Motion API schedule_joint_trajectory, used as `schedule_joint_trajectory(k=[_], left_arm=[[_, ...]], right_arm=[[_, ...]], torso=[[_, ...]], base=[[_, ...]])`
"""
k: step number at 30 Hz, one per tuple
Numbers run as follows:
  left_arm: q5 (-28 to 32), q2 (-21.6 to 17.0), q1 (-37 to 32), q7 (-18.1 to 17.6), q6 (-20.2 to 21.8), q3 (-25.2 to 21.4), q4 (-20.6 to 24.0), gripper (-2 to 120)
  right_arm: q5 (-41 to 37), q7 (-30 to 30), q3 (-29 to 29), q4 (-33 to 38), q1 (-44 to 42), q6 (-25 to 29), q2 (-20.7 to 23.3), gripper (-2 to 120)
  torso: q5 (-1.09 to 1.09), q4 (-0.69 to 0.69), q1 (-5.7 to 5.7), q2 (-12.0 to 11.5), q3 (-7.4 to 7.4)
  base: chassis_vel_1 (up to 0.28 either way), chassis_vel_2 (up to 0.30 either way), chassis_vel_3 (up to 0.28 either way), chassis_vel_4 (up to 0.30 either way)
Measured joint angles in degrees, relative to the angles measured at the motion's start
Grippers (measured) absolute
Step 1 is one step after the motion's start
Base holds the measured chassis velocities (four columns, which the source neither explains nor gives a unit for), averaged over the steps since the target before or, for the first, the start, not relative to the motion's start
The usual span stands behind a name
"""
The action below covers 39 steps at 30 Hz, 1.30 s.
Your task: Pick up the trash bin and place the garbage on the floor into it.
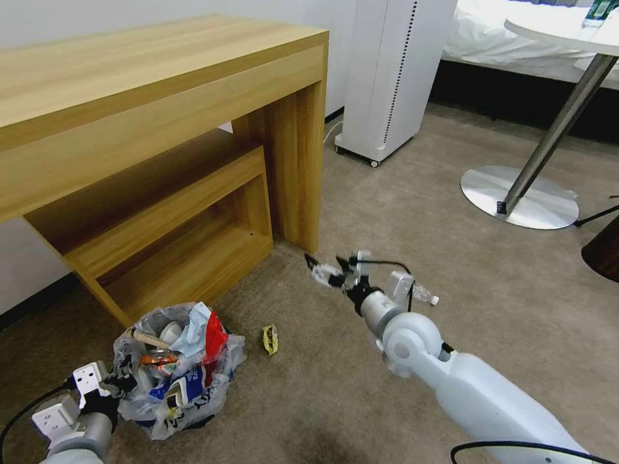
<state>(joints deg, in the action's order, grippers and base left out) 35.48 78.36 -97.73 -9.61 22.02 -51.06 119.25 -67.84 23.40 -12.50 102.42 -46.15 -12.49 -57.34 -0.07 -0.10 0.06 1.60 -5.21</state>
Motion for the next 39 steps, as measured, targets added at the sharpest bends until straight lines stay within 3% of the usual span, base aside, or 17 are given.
schedule_joint_trajectory(k=[4, 6, 11, 31, 39], left_arm=[[-0.29, 0.29, -0.21, 0.00, 0.00, 0.06, 0.21, 1], [-0.41, 0.45, -0.37, 0.00, 0.00, 0.07, 0.48, 1], [-0.73, 0.81, -0.41, 0.00, 0.00, 0.11, 0.59, 1], [-1.37, 0.57, 0.59, 0.10, -0.02, 1.20, -0.25, 1], [-1.25, 0.47, 0.35, 0.18, -0.12, 1.15, 0.09, 1]], right_arm=[[-1.49, 5.04, -2.50, -6.33, 1.50, -6.04, -3.87, 100], [-3.14, 9.40, -3.89, -10.67, 3.58, -10.48, -8.06, 100], [-2.33, 11.08, -5.65, -17.86, 6.38, -12.97, -13.92, 100], [7.48, 6.26, -10.51, -42.45, 13.27, -14.54, -27.22, 100], [9.19, 4.96, -12.55, -45.31, 13.76, -13.78, -30.09, 100]], torso=[[-0.01, 0.00, 0.00, 0.00, 0.00], [-0.01, 0.01, 0.00, 0.00, 0.00], [-0.02, 0.02, 0.00, 0.00, 0.00], [-0.02, 0.00, 0.00, 0.00, -0.01], [-0.01, 0.01, 0.00, 0.00, 0.00]], base=[[0.000, 0.000, 0.000, 0.000], [0.000, 0.000, 0.000, 0.000], [0.000, 0.000, 0.000, 0.000], [0.000, 0.000, 0.000, 0.000], [0.000, 0.000, 0.000, 0.000]])
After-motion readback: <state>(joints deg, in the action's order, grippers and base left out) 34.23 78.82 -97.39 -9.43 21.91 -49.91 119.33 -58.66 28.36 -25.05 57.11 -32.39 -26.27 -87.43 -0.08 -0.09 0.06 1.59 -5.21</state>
